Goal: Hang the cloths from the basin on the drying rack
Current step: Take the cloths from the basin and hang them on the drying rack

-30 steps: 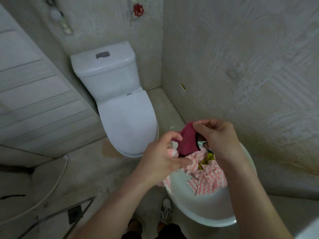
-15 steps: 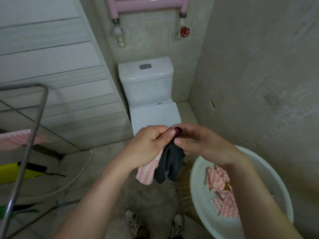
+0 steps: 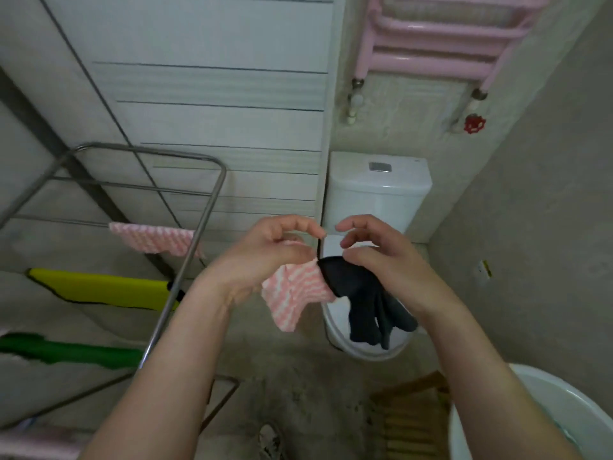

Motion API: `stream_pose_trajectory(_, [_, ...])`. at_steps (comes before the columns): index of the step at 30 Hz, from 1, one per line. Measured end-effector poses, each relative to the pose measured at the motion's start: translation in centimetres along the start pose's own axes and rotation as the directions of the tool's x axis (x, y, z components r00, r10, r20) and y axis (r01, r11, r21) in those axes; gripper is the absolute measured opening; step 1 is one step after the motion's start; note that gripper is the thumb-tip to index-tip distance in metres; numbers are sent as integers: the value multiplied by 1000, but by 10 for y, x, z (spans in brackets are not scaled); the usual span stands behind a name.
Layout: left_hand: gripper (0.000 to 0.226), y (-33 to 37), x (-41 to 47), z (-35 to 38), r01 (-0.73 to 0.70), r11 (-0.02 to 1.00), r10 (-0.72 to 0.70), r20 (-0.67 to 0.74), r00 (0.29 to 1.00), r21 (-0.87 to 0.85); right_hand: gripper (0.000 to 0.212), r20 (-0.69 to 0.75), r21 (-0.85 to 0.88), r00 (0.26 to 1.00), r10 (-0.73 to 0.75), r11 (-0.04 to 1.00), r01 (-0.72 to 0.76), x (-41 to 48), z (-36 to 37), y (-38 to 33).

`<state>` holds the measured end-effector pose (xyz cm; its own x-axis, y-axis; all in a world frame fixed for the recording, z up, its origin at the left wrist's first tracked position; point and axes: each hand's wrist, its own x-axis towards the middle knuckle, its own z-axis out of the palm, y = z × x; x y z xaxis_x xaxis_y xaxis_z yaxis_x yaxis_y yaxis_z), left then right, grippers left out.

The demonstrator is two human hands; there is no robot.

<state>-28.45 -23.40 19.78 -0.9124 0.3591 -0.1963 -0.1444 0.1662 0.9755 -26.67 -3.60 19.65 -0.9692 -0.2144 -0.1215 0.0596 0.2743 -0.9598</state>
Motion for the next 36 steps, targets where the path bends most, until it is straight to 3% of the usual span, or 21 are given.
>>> stream_pose_trajectory(4, [7, 6, -5, -30, -12, 999, 16, -136, 991, 31, 20, 183, -129, 982, -53, 989, 77, 23, 51, -23])
stream_pose_trajectory(8, [10, 7, -15, -62, -49, 990, 72, -173, 982, 134, 8, 144, -163, 987, -77, 982, 100, 46, 97, -32])
stream_pose_trajectory(11, [15, 3, -27, -94, 21, 971, 13, -140, 990, 239, 9, 177, -195, 980, -87, 973, 121, 60, 114, -35])
stream_pose_trajectory(14, [26, -3, -38, -129, 70, 926, -31, -110, 993, 371, 16, 146, -344, 974, -174, 914, 215, 80, 127, -41])
stream_pose_trajectory(16, [20, -7, -41, -144, 51, 900, 25, -167, 986, 434, 18, 126, -454, 962, -244, 848, 275, 94, 136, -47])
stream_pose_trajectory(18, [5, -10, -39, -156, 36, 893, 100, -276, 956, 449, 17, 111, -498, 955, -276, 816, 294, 108, 146, -51])
stream_pose_trajectory(21, [33, -15, -33, -168, 33, 905, 155, -401, 903, 423, 18, 128, -311, 970, -206, 921, 237, 127, 150, -60])
stream_pose_trajectory(23, [43, -15, -28, -176, 14, 912, 190, -452, 872, 411, 18, 285, -186, 952, -109, 968, 167, 137, 144, -67])
stream_pose_trajectory(26, [38, -18, -17, -192, 41, 871, 225, -474, 851, 489, 13, 454, -300, 891, 3, 942, 150, 157, 129, -67])
stream_pose_trajectory(30, [14, -29, 9, -220, 100, 834, 236, -515, 824, 542, 23, 398, -578, 915, -72, 754, 311, 208, 118, -60])
stream_pose_trajectory(32, [12, -38, 22, -232, 185, 825, 205, -586, 784, 535, 28, 425, -584, 900, -97, 730, 355, 230, 115, -55])
stream_pose_trajectory(36, [15, -52, 53, -252, 283, 836, 197, -738, 646, 470, 46, 518, -439, 839, -163, 791, 425, 268, 113, -52])
